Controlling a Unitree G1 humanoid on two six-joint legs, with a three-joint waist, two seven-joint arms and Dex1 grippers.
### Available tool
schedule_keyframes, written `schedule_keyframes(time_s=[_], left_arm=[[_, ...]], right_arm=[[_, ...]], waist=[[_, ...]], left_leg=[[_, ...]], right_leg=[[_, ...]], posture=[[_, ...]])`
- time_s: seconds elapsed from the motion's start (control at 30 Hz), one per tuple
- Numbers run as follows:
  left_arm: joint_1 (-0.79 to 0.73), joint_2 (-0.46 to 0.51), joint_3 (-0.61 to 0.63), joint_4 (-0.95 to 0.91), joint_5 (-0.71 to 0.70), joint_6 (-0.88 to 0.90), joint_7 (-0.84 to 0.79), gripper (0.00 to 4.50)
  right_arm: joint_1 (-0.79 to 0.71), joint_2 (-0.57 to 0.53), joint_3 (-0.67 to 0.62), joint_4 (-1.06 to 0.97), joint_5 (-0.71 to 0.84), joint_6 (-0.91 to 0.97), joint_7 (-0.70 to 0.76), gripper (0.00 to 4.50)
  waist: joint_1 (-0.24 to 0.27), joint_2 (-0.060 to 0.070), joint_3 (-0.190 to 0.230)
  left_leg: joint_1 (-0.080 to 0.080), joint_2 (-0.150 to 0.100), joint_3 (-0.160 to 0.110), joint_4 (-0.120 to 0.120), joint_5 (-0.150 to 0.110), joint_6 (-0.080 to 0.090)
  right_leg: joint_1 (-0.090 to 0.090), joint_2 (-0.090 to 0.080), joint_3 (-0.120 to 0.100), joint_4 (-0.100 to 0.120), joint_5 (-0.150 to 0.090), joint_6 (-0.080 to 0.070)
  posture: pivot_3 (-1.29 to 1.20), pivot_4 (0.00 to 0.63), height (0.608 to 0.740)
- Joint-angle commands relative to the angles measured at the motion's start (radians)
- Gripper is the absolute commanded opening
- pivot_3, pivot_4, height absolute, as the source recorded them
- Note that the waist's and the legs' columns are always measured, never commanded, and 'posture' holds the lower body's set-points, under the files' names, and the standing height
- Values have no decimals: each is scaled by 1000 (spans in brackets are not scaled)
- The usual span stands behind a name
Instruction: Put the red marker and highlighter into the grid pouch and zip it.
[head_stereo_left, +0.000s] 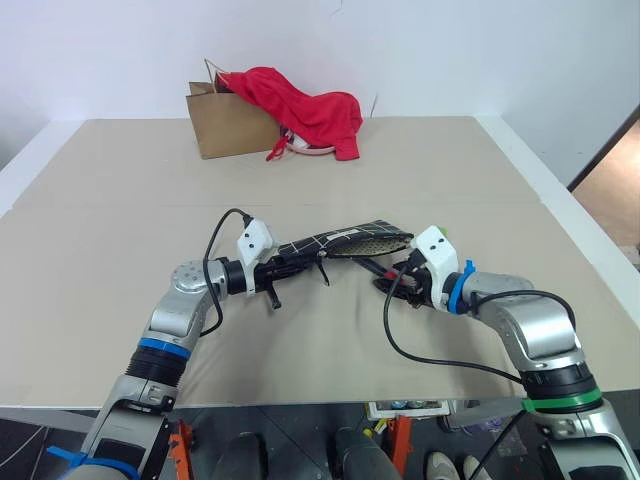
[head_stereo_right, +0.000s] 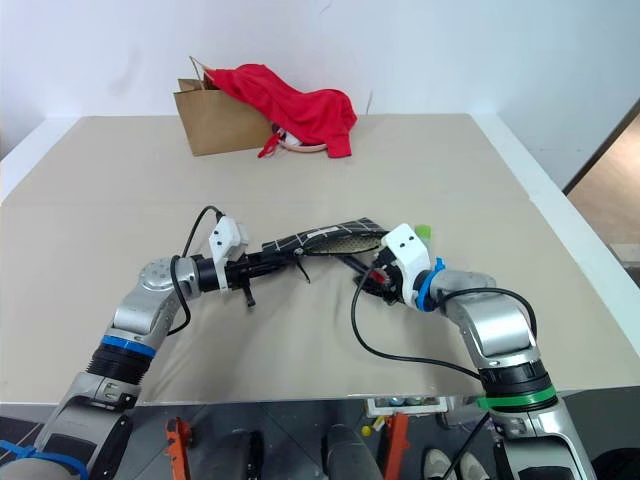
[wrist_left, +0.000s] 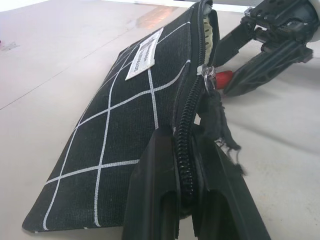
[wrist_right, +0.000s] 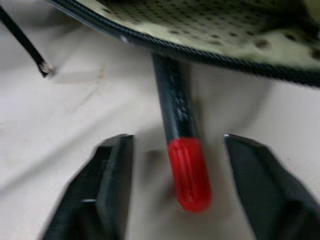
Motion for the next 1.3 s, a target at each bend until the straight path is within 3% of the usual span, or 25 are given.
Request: schedule_keyframes(time_s=[0.03,0.07,0.17,0.27,0.4,0.6,0.73,0.77,0.83,1.3], left_arm=[[1,12,19,-43,-8,-5,6,0],[1,13,19,-43,-9,-5,6,0],[1,14,20,-42,-10,-6,8,0],[-4,12,20,-36,-11,-6,10,0],[-6,6,20,-34,-14,-4,11,0],[-11,-2,17,-24,-11,-8,11,0],[-13,-6,16,-21,-8,-11,13,0],[-11,-6,16,-23,-8,-10,13,0],[-10,-5,17,-24,-9,-10,13,0],[-18,4,17,-16,-7,-9,3,0]], right_arm=[[-17,-22,-9,-17,6,-31,26,1516],[-12,-28,-12,-24,8,-33,33,992],[2,-50,-28,-49,20,-39,52,106],[17,-70,-69,-113,72,-49,95,106],[75,-189,-134,-245,145,-62,204,106],[28,-153,-121,-137,86,-108,106,106],[20,-149,-118,-120,100,-80,107,846],[31,-155,-117,-129,113,-73,121,1511],[51,-164,-117,-149,137,-60,146,1848],[-23,-90,64,44,15,-134,136,1848]], waist=[[0,0,0],[0,0,0],[0,0,0],[0,0,0],[1,0,0],[-1,-1,1],[0,-1,1],[0,-1,1],[1,-1,1],[0,-1,1]], left_leg=[[0,0,0,0,0,0],[0,0,0,0,0,0],[0,0,0,0,0,0],[0,0,0,0,0,0],[-1,0,0,0,0,0],[0,0,0,0,0,0],[0,0,0,0,0,0],[0,0,0,0,0,0],[0,0,0,0,0,0],[0,0,0,0,-1,0]], right_leg=[[0,0,0,0,0,0],[0,0,0,0,0,0],[0,0,0,0,0,0],[0,0,0,0,0,0],[0,-1,0,-1,-1,1],[0,0,0,-1,0,0],[0,0,0,-1,1,0],[0,0,0,-1,1,0],[0,0,0,-1,0,0],[0,0,0,-1,0,0]], posture=[[0,150,740],[0,150,740],[0,150,740],[0,150,740],[0,150,740],[0,150,740],[0,150,740],[0,150,740],[0,150,740],[0,150,740]])
